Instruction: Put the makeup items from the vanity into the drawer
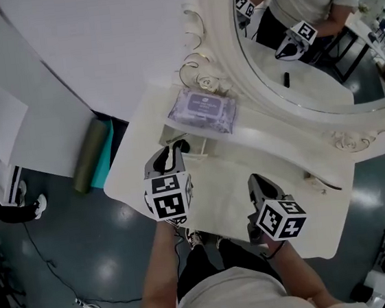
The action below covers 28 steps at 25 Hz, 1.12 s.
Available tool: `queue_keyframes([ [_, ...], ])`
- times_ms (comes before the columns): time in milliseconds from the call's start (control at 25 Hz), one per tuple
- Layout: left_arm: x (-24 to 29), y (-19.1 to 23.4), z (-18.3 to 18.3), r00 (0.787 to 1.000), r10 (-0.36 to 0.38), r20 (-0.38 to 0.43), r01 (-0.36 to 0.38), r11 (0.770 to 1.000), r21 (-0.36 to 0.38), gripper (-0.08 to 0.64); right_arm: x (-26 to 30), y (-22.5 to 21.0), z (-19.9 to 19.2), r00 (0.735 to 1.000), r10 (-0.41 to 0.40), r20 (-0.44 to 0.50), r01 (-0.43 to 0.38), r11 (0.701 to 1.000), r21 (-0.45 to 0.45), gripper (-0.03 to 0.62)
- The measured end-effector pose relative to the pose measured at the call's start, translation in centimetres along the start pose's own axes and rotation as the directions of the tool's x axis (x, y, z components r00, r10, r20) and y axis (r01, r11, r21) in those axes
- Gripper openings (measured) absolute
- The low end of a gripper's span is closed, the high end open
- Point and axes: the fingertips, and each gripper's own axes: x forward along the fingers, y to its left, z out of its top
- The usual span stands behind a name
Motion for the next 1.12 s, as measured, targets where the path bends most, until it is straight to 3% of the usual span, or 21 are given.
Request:
queue_keyframes([
  [440, -4.7, -1.4, -1.6, 1.0, 0.004, 0.015, -0.004, 1.0, 0.009, 0.038, -3.0, 1.3, -1.0, 0.998, 0.031, 0.047, -0.031, 1.0, -0.001, 0.017],
  [1120, -8.4, -7.1, -4.2, 0.993, -0.12, -0.011, 0.12, 0.993, 0.018, 0.012, -6.7, 1.5, -0.8, 0.992, 0.021, 0.125, -0.022, 1.0, 0.009, 0.017],
])
